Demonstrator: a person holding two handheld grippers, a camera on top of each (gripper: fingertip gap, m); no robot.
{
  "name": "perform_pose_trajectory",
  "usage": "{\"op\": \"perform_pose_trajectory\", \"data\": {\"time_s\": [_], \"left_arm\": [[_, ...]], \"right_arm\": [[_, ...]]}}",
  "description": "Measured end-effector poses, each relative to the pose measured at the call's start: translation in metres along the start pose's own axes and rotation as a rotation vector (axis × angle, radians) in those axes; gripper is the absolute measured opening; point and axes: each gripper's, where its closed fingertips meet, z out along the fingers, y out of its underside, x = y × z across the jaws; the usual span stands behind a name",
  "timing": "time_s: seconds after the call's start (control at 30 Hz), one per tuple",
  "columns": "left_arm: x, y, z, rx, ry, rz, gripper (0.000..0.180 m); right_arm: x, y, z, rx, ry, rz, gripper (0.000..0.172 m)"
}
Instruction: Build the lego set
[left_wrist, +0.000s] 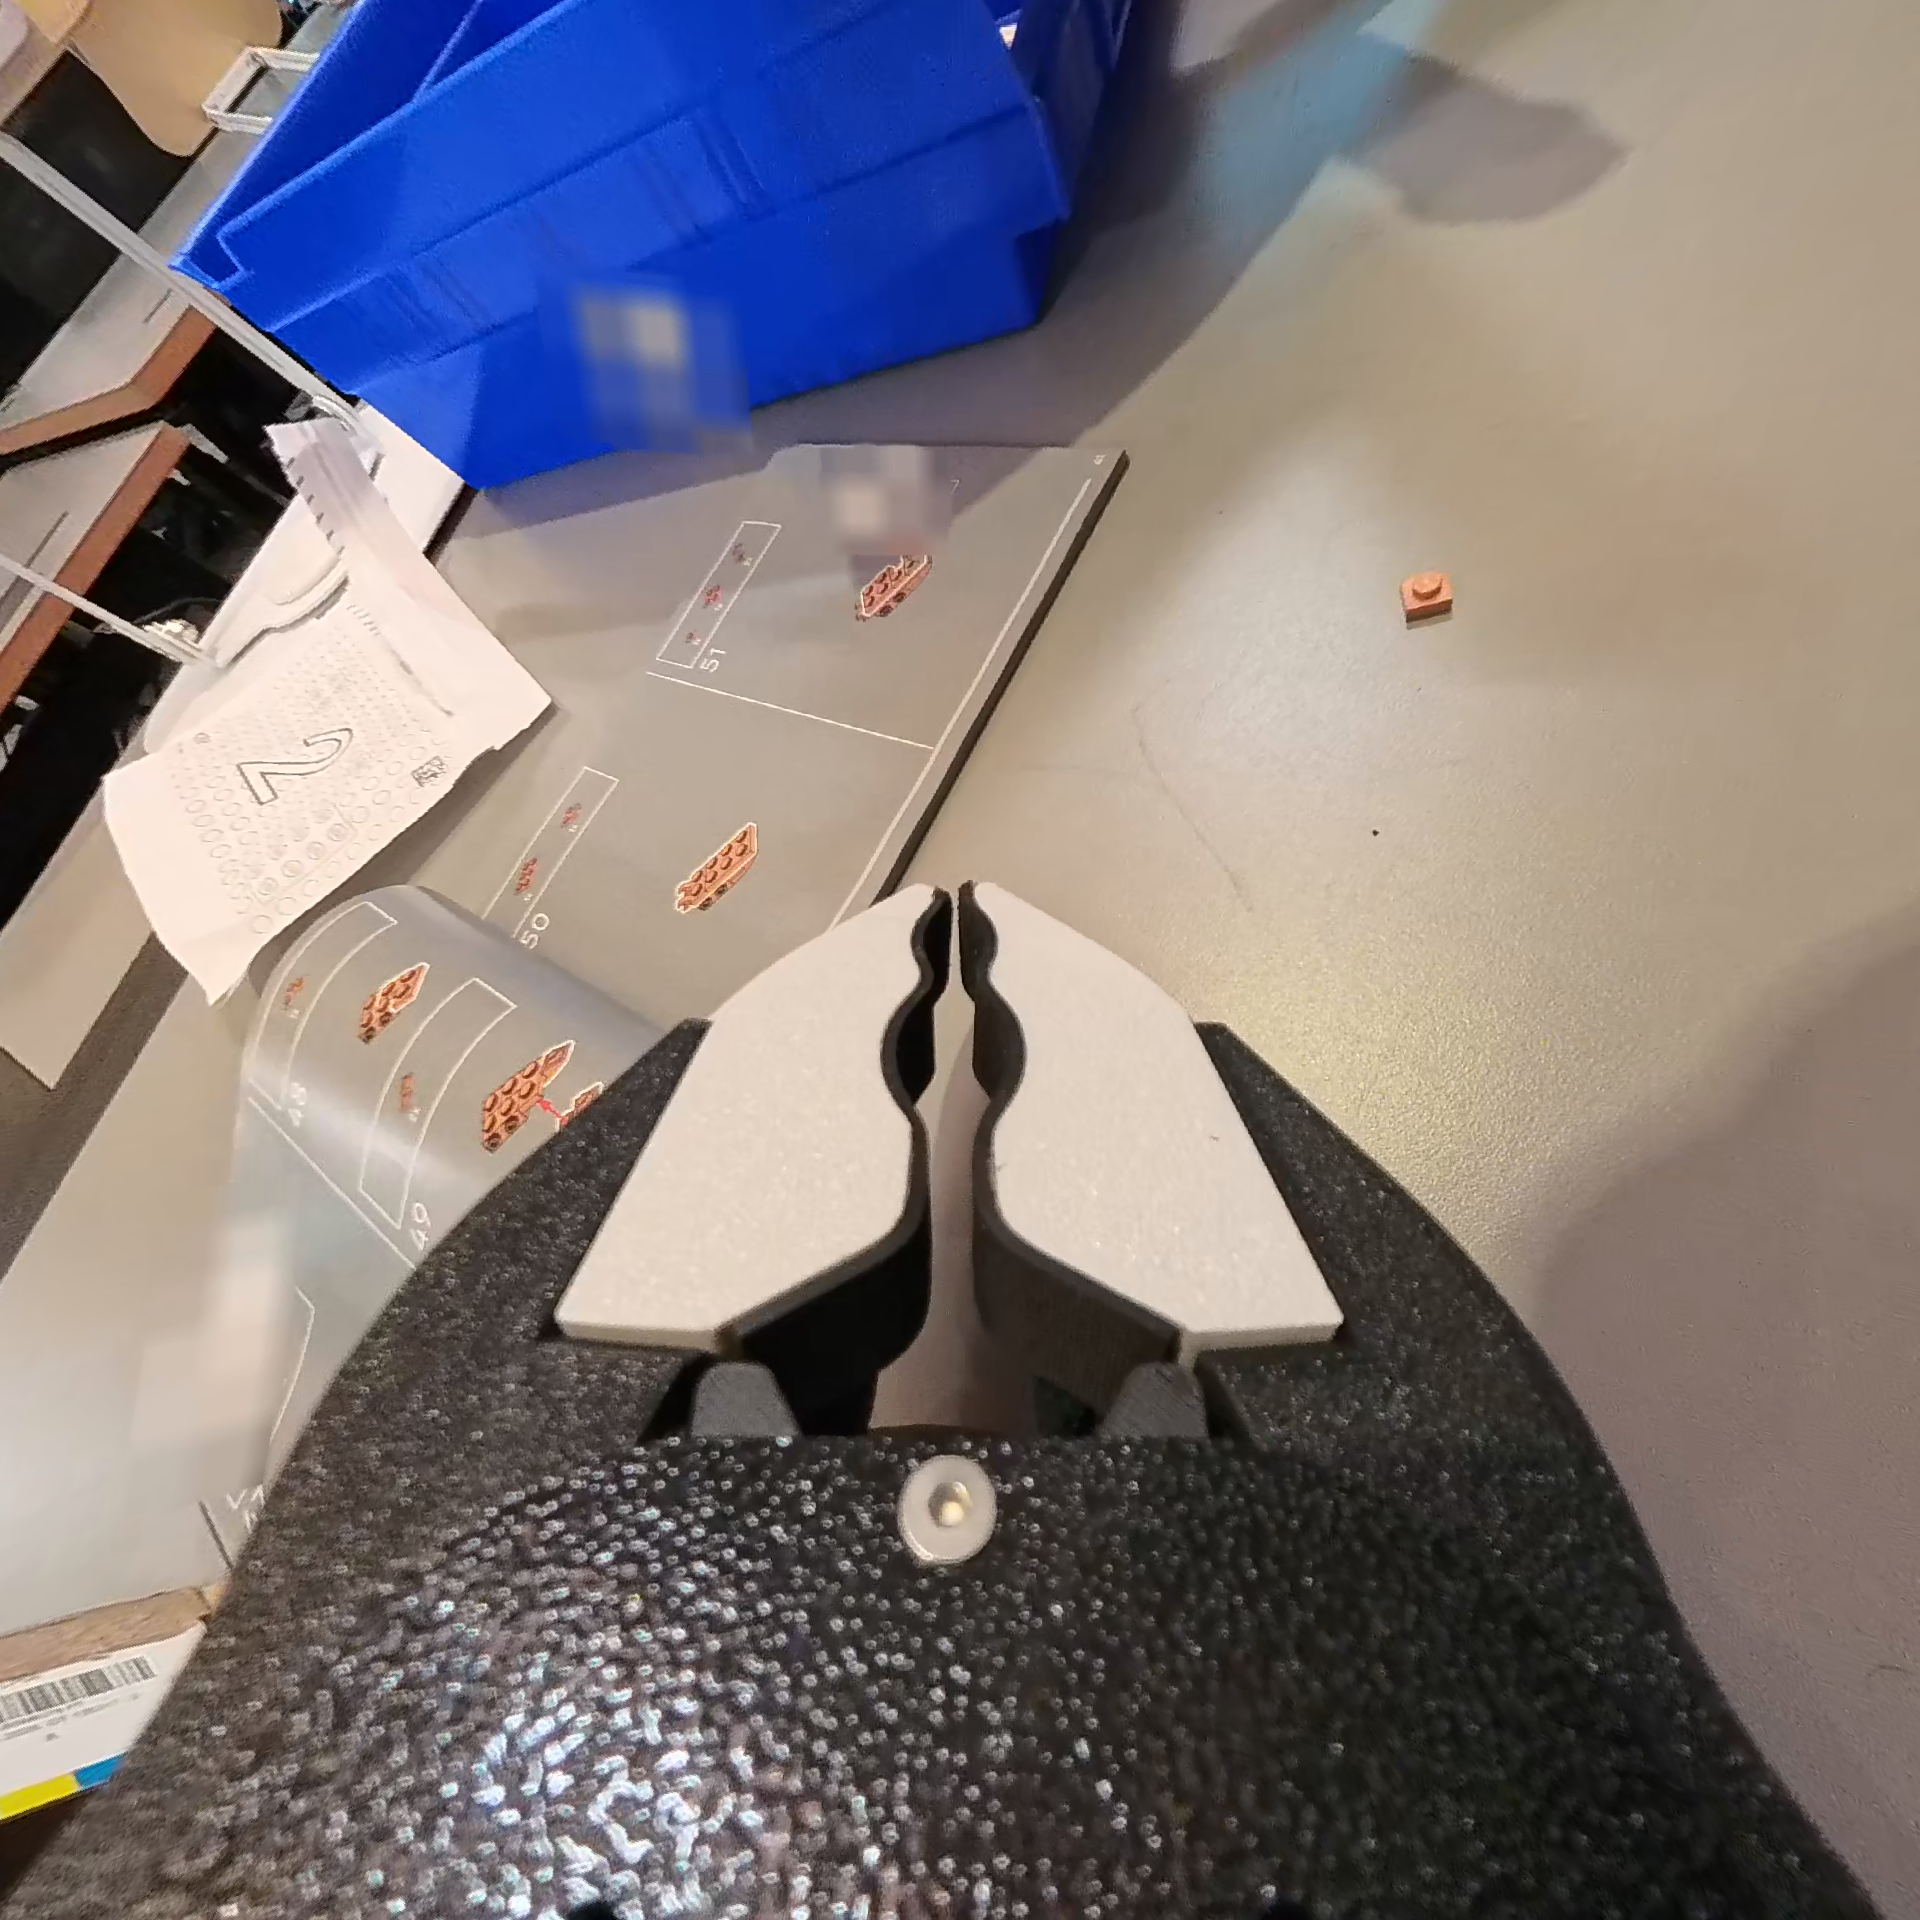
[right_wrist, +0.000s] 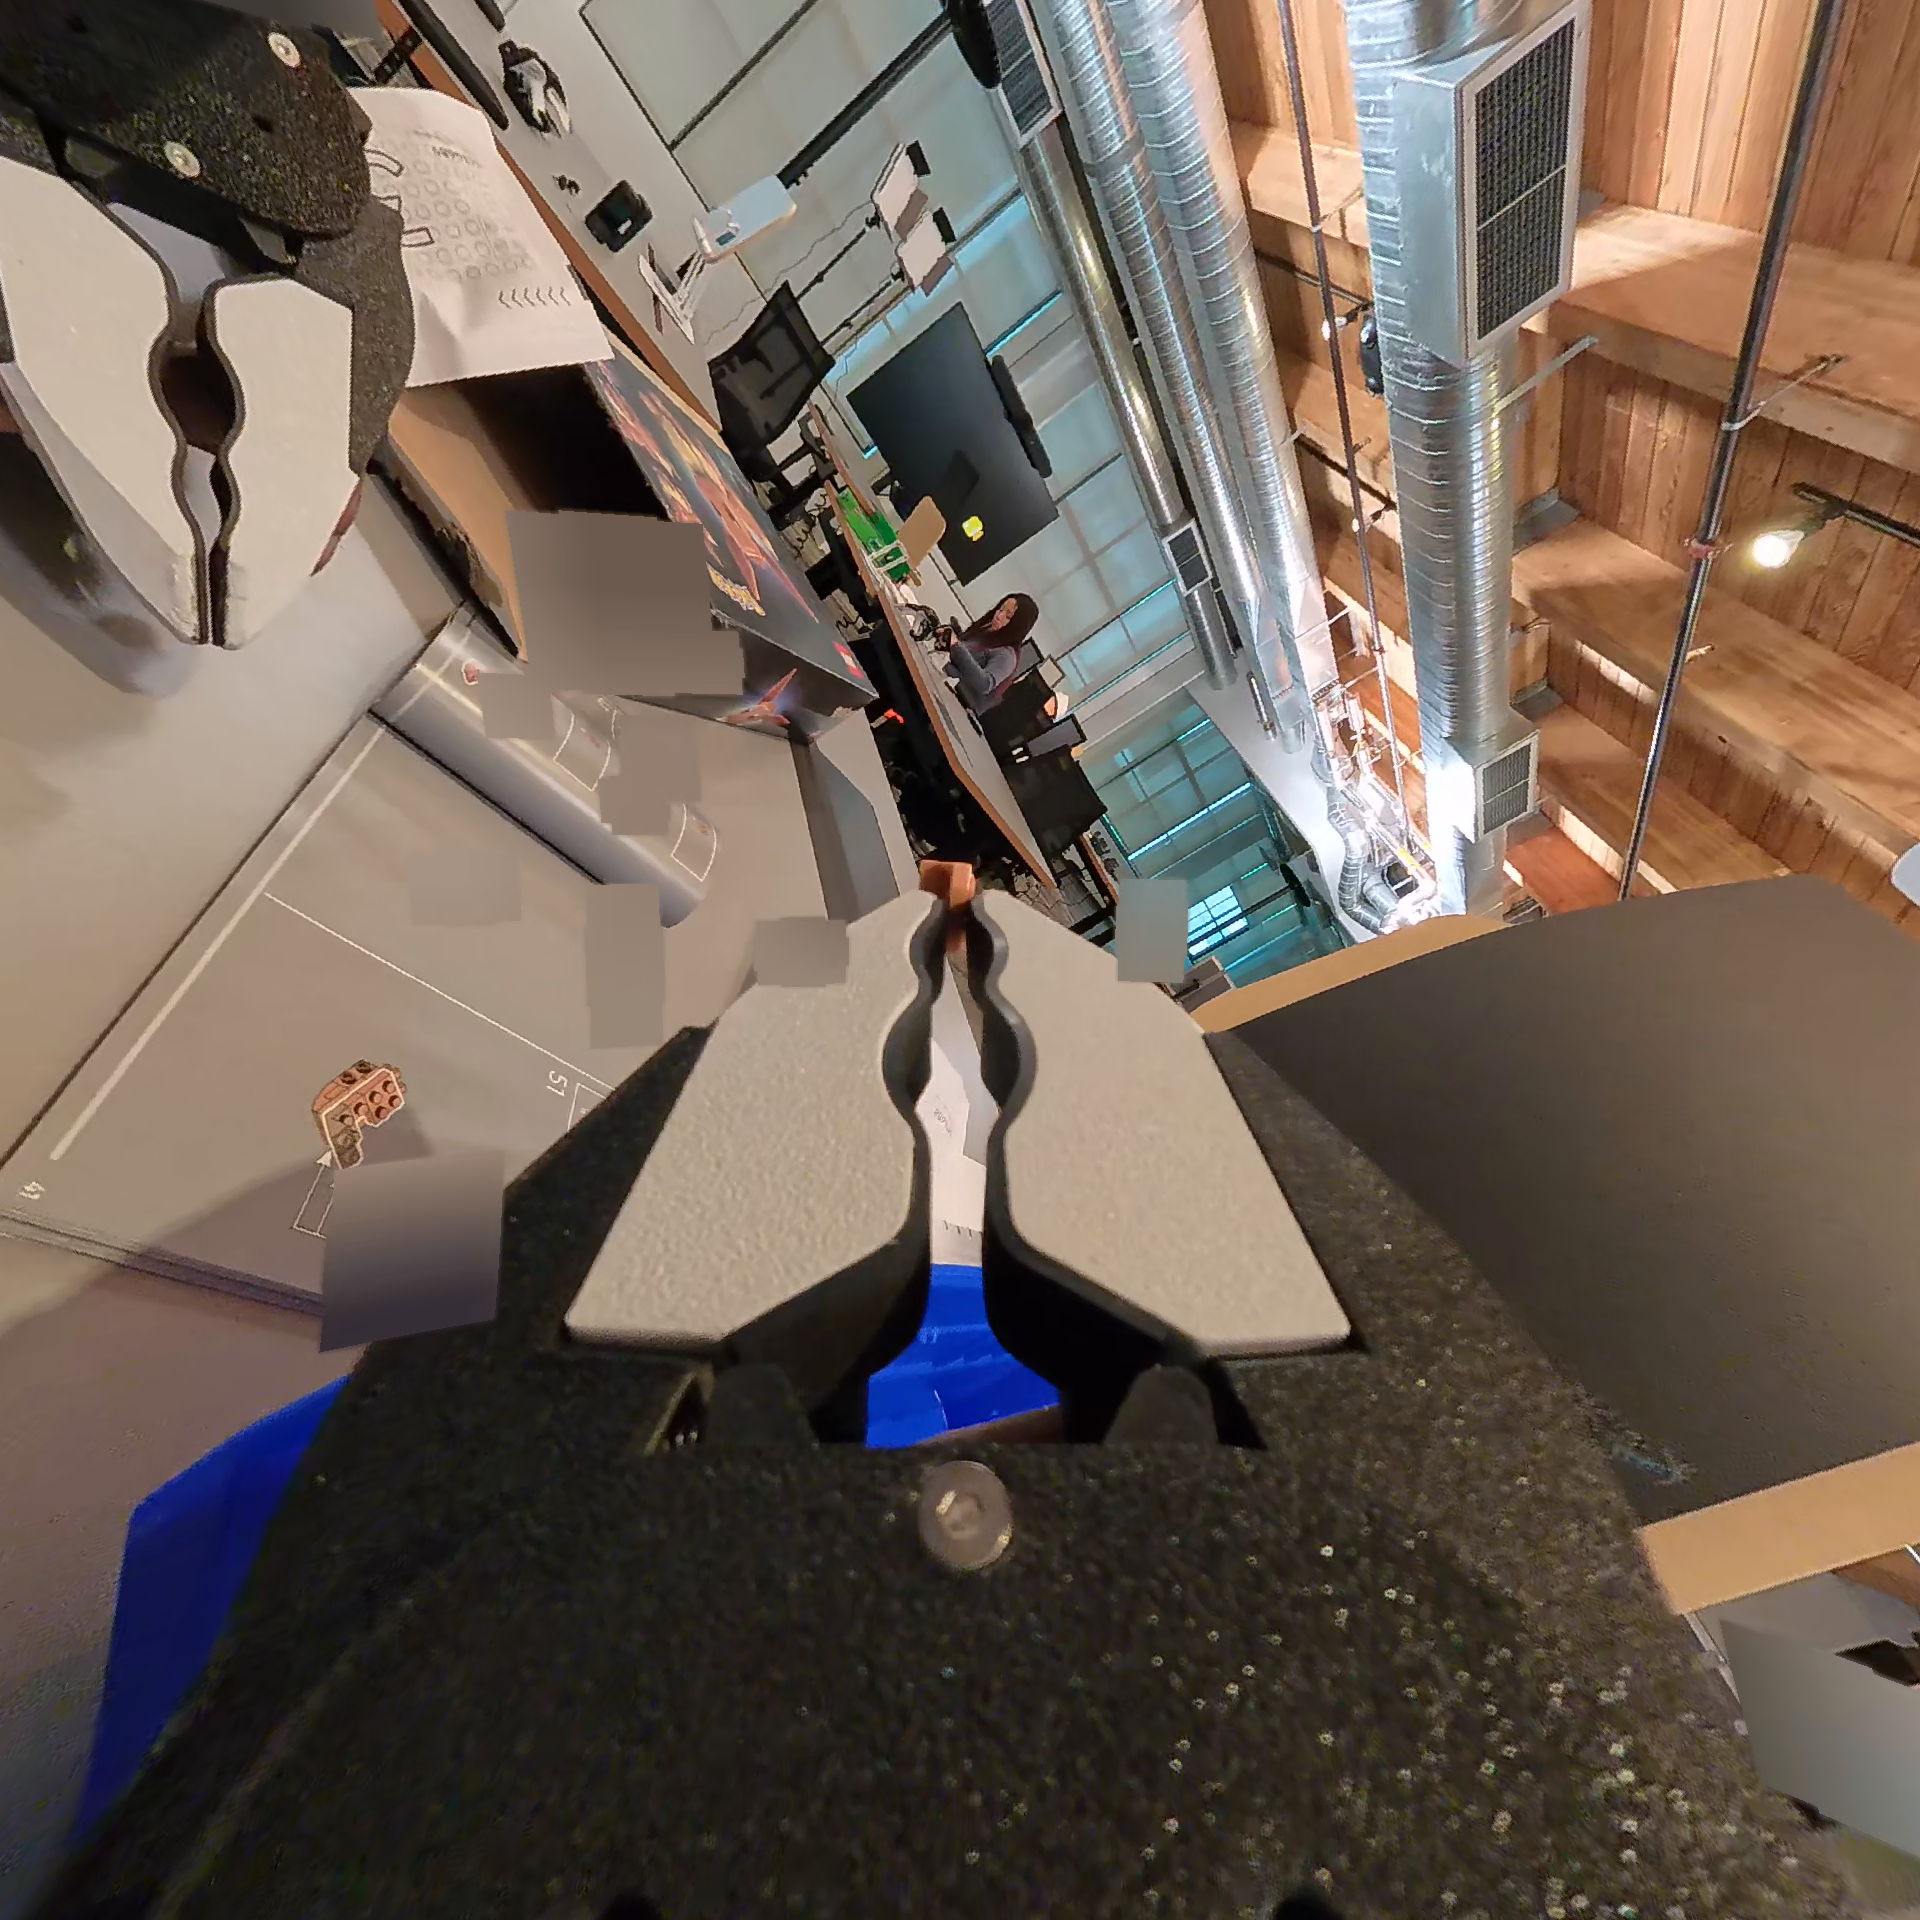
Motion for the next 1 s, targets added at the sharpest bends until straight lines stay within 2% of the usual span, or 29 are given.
{"op": "perform_pose_trajectory", "data": {"time_s": [0.03,0.47,0.7,1.0], "left_arm": [[0.000,0.000,0.000,0.000,0.000,0.000,0.001],[0.000,0.000,0.000,0.001,-0.001,-0.003,0.001],[-0.002,-0.002,-0.002,0.014,-0.007,-0.016,0.001],[-0.011,-0.023,-0.012,0.130,-0.062,-0.063,0.001]], "right_arm": [[0.000,0.000,0.000,0.001,0.000,0.004,0.003],[0.000,-0.005,0.002,0.017,0.007,0.057,0.003],[0.000,-0.021,0.007,0.010,0.047,0.119,0.003],[-0.006,-0.058,0.009,0.025,0.166,0.387,0.003]]}}
